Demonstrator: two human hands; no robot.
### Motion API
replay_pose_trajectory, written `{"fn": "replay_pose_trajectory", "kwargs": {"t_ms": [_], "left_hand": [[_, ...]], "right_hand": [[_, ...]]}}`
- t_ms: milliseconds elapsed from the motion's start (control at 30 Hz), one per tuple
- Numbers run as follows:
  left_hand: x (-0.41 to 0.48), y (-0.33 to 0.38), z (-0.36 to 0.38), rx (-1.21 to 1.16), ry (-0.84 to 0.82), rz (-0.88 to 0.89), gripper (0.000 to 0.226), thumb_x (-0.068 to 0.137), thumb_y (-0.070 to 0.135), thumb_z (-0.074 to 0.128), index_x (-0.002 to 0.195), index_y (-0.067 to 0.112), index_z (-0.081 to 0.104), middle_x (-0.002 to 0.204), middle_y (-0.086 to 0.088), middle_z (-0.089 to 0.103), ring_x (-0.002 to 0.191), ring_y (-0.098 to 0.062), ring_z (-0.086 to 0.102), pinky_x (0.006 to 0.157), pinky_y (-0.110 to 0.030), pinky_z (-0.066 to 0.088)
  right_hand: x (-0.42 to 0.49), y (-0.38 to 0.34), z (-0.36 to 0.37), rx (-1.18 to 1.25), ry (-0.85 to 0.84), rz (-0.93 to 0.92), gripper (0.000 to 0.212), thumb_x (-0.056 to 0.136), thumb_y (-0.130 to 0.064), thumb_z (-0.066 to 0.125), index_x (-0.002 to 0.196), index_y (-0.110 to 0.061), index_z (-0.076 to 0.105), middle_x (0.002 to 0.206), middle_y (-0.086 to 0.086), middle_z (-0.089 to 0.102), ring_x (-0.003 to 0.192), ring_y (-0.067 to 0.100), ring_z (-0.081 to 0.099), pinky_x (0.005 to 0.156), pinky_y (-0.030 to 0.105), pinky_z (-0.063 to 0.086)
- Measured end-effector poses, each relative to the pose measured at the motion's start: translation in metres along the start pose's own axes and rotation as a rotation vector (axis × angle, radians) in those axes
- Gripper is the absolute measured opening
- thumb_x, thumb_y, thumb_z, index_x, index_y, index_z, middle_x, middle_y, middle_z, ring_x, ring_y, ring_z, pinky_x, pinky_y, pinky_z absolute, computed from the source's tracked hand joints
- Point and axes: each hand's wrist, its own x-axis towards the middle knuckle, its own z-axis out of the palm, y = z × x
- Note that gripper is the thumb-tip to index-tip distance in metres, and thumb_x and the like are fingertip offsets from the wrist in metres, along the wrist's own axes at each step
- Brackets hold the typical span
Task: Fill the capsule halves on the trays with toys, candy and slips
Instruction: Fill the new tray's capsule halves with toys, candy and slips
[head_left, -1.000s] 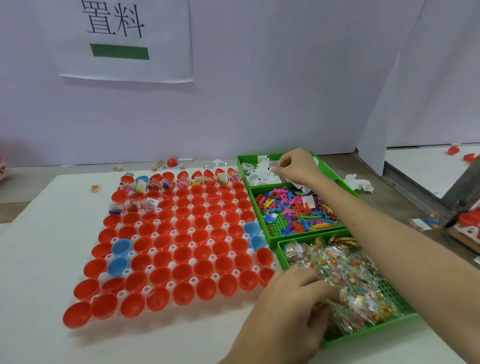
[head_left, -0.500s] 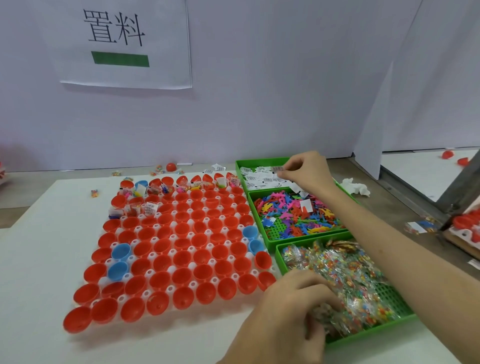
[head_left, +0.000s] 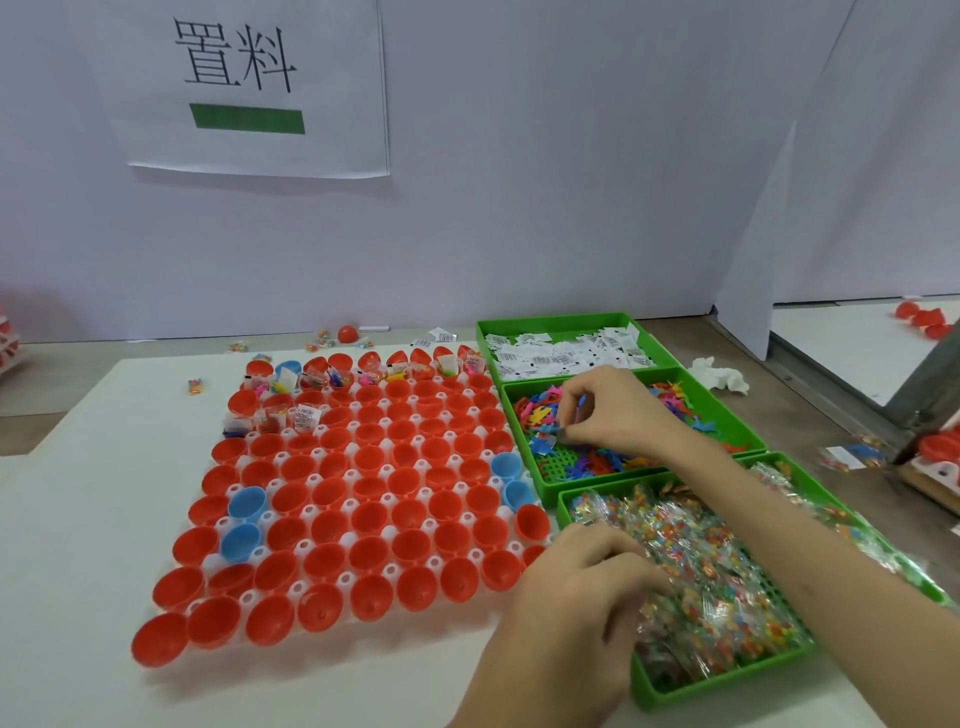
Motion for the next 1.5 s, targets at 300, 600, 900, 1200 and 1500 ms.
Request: {"fn": "replay_pose_trajectory", "kwargs": {"t_ms": [300,600,900,1200,1500], "left_hand": [[0.001,0.003,-0.004,0.051,0.157,-0.008,0.015,0.089,0.013,0.067,0.097,0.023,0.073,0.097,0.013,0.067,0.092,-0.004,0.061,0.075,-0.023,0.052],[0.007,0.011,-0.024,-0.521,0.425,-0.407,0.037,0.087,0.007,0.072,0.103,0.040,0.075,0.087,0.009,0.072,0.067,-0.017,0.070,0.061,-0.023,0.056],[0.008,0.003,-0.038,-0.683,0.647,-0.566,0.039,0.086,-0.001,0.073,0.111,0.029,0.075,0.099,0.014,0.077,0.089,-0.008,0.074,0.072,-0.014,0.056],[0.007,0.001,-0.038,-0.665,0.625,-0.549,0.034,0.090,0.000,0.068,0.113,0.025,0.074,0.103,0.012,0.077,0.099,-0.001,0.070,0.079,-0.012,0.054],[0.006,-0.005,-0.036,-0.673,0.667,-0.572,0.022,0.083,-0.004,0.075,0.090,0.017,0.073,0.089,-0.002,0.077,0.085,-0.013,0.074,0.073,-0.022,0.058]], "right_hand": [[0.002,-0.006,0.015,-0.048,0.075,-0.037,0.028,0.077,-0.008,0.079,0.064,-0.026,0.062,0.071,-0.012,0.065,0.065,-0.001,0.058,0.056,0.009,0.040],[-0.044,-0.035,-0.025,0.709,-0.009,-0.022,0.023,0.071,-0.010,0.084,0.066,-0.016,0.062,0.071,0.004,0.071,0.069,0.014,0.069,0.063,0.020,0.054],[-0.078,-0.056,-0.019,0.897,-0.210,-0.123,0.021,0.069,-0.010,0.085,0.070,-0.017,0.066,0.077,0.012,0.073,0.075,0.024,0.073,0.072,0.027,0.058],[-0.084,-0.067,-0.013,0.688,-0.073,-0.103,0.019,0.077,-0.006,0.083,0.073,-0.016,0.068,0.081,0.012,0.076,0.080,0.026,0.076,0.073,0.029,0.061],[-0.086,-0.073,-0.010,0.674,0.011,-0.120,0.018,0.076,-0.006,0.084,0.073,-0.015,0.068,0.082,0.010,0.076,0.079,0.025,0.075,0.071,0.027,0.060]]}}
